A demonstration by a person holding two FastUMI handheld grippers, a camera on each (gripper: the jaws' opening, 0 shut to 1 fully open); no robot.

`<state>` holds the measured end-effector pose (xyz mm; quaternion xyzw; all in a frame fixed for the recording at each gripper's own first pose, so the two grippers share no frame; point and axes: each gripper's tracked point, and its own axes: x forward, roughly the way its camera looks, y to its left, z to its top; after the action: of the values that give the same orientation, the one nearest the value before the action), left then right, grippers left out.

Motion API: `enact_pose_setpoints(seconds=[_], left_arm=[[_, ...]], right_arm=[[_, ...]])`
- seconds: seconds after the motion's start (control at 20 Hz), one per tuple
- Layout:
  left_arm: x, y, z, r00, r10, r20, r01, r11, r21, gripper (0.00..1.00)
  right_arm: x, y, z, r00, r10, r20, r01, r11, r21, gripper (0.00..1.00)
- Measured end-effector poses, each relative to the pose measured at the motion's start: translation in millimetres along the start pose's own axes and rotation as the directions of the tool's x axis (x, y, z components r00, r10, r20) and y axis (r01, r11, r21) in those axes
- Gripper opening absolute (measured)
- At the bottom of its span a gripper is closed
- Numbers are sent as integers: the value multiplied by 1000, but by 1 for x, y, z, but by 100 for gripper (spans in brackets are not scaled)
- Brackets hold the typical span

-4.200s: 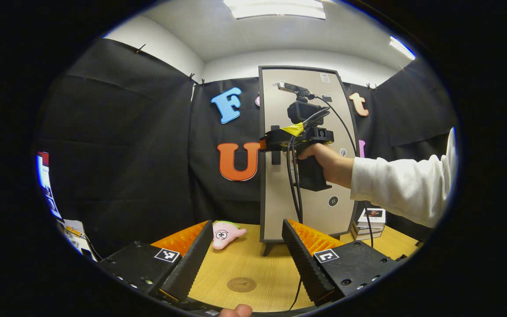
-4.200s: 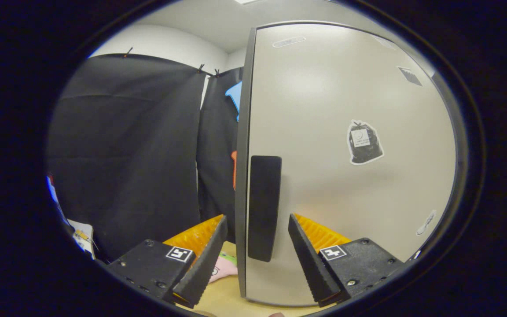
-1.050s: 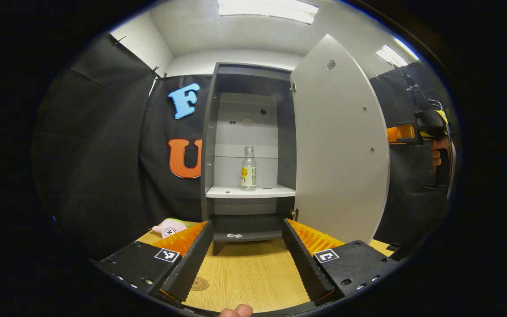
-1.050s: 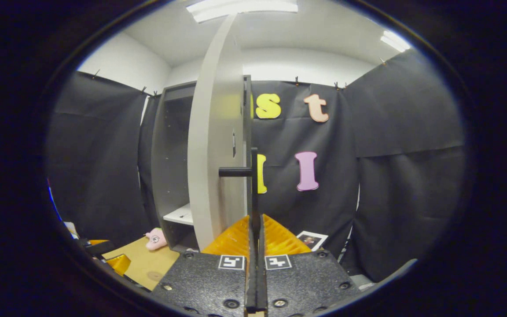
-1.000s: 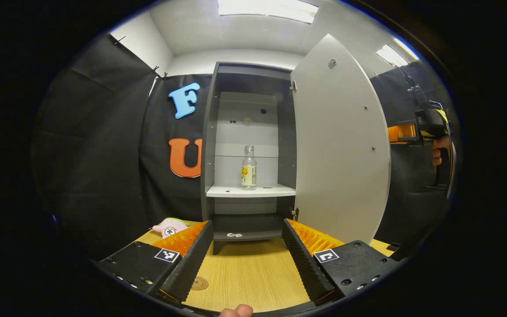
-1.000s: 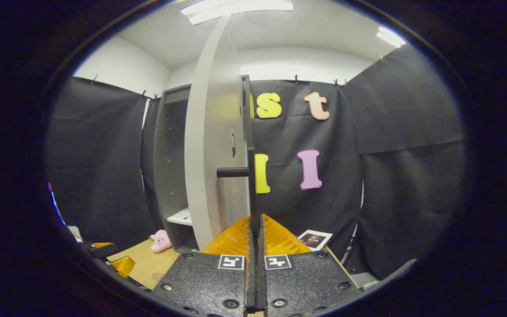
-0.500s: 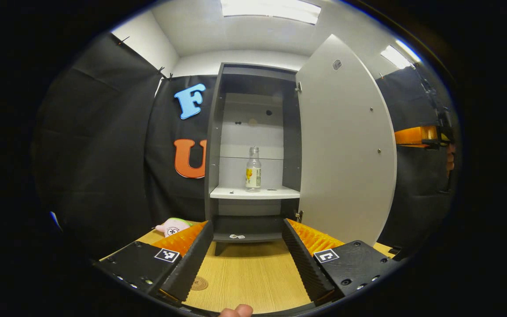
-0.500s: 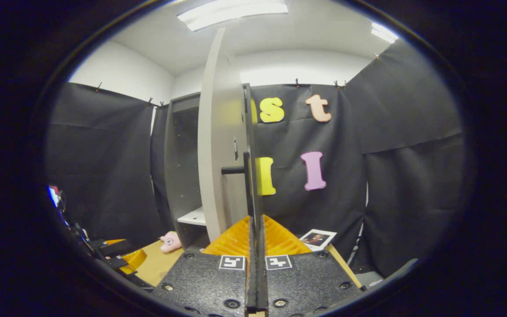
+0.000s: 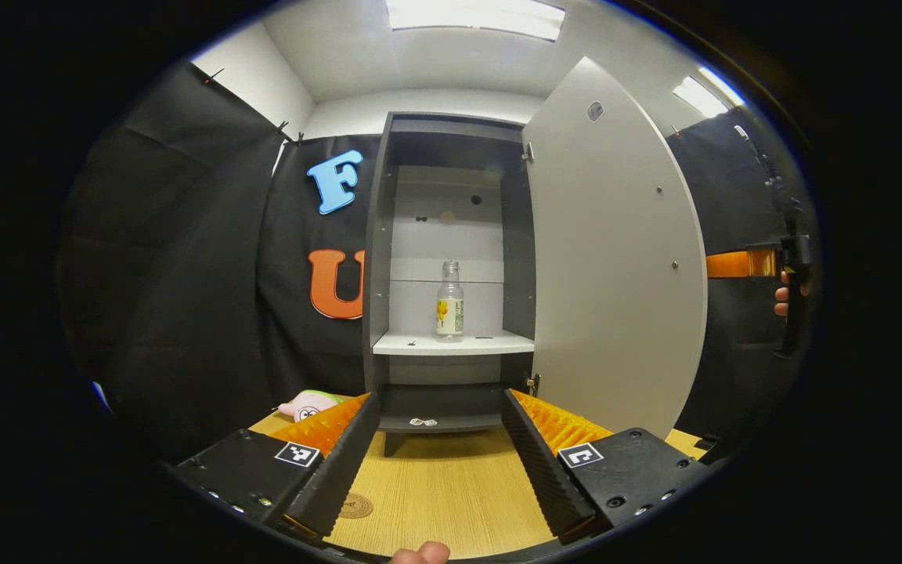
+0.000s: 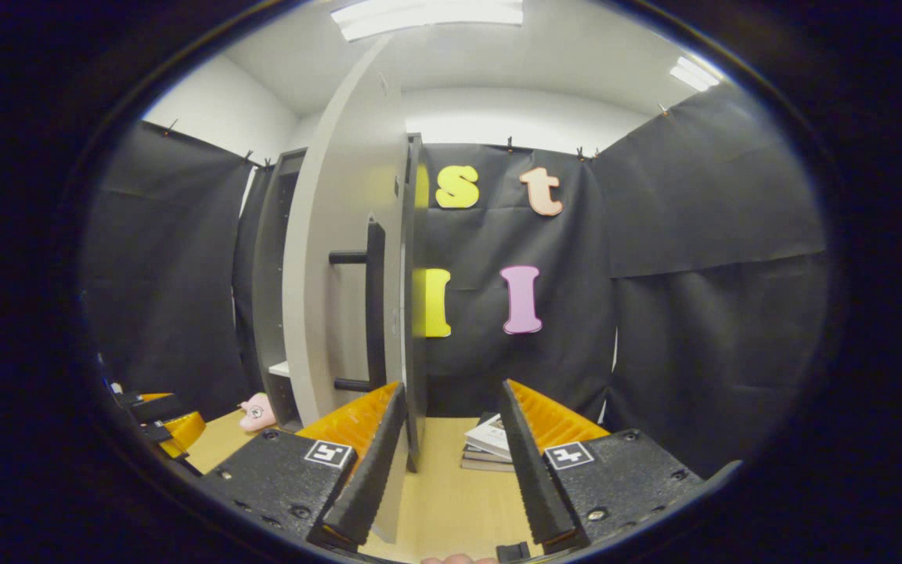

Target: Open the cabinet door with the right hand, grasp the bottle in the cabinet with the left hand and place it on the coaster, then close the cabinet door with the right hand.

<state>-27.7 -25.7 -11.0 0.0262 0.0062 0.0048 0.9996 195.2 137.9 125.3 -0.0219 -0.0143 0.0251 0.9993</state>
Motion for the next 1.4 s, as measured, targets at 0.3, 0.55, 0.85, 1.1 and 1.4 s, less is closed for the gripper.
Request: enact_pose_setpoints(seconds=[0.3,0.55,0.85,1.1,1.4], left_arm=[[38,-1,25,999,-28,31,28,1000,0,95],[122,4,66,994,-93,63,97,993,-64,95],[233,14,100,994,-79,79,82,996,-26,95],[315,1,93,995,-94,38,94,995,-11,95],[388,-9,99,995,-89,46,89,996,2,95]], right_arm=[[3,4,-3,1000,1,-14,-1,998,61,98],[5,3,-5,1000,4,-15,-3,998,58,96],[6,2,-6,1000,-18,-24,20,998,67,96],[5,-3,-3,999,-46,-20,47,998,43,96],[8,-7,-2,998,-65,-23,66,997,30,96]])
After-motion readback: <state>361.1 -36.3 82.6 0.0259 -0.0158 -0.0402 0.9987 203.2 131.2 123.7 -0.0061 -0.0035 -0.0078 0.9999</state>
